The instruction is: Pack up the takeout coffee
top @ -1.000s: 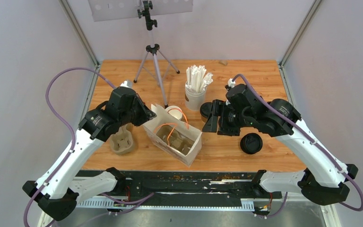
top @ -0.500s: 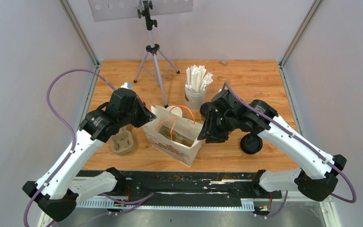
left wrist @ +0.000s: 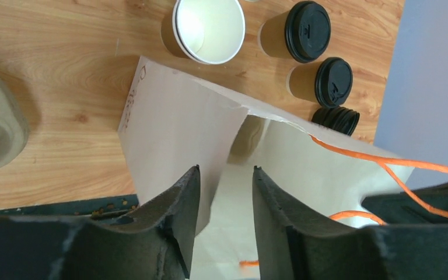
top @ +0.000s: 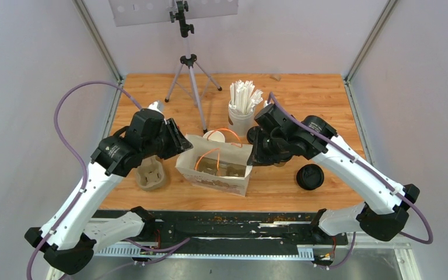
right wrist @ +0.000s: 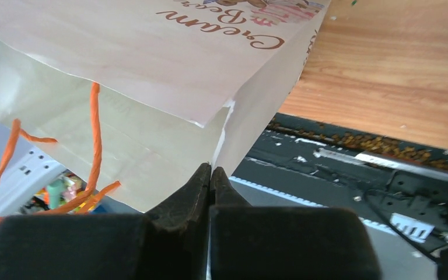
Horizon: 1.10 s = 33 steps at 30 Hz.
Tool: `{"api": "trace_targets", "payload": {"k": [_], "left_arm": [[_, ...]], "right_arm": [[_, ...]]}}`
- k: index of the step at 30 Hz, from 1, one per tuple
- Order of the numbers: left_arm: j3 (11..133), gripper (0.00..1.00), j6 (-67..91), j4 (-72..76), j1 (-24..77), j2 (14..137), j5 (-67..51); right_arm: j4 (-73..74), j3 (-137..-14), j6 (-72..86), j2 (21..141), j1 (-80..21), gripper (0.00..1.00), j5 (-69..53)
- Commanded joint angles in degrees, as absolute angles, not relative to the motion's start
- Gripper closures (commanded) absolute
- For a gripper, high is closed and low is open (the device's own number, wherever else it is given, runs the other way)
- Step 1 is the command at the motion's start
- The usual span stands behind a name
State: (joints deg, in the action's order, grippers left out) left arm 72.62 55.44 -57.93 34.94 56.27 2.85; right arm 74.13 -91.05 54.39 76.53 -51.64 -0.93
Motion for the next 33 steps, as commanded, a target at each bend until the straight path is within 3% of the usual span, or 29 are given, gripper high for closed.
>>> {"api": "trace_targets", "payload": {"k": [1, 12, 17, 26, 29, 33], "left_arm": [[77.63, 0.51, 47.77, -62.4, 34.97, 56.92, 1.94], [83.89, 0.28, 35.49, -67.26, 34.98, 64.14, -5.18], [85.33, 0.27, 32.11, -68.06, 34.96, 66.52, -3.89], [86.33, 0.25, 29.25, -66.74, 34.94, 68.23, -3.41], [86.56, 0.25, 28.54, -67.24, 34.9, 68.76, -3.47], [88.05, 0.17, 27.68, -67.7, 34.94, 68.57, -2.49]], "right_arm": [[75.49, -94.3, 43.59, 76.42, -49.2, 0.99, 0.96], [77.99, -97.13, 31.85, 79.62, -41.58, 0.98, -8.35], [79.06, -99.28, 30.82, 80.61, -40.6, 0.82, -9.39], [77.36, -106.84, 29.4, 77.74, -39.63, 0.32, -6.22], [75.1, -105.93, 26.96, 75.43, -39.31, 0.24, -1.97], [71.47, -102.88, 24.58, 71.34, -39.13, 0.23, 12.47]]}}
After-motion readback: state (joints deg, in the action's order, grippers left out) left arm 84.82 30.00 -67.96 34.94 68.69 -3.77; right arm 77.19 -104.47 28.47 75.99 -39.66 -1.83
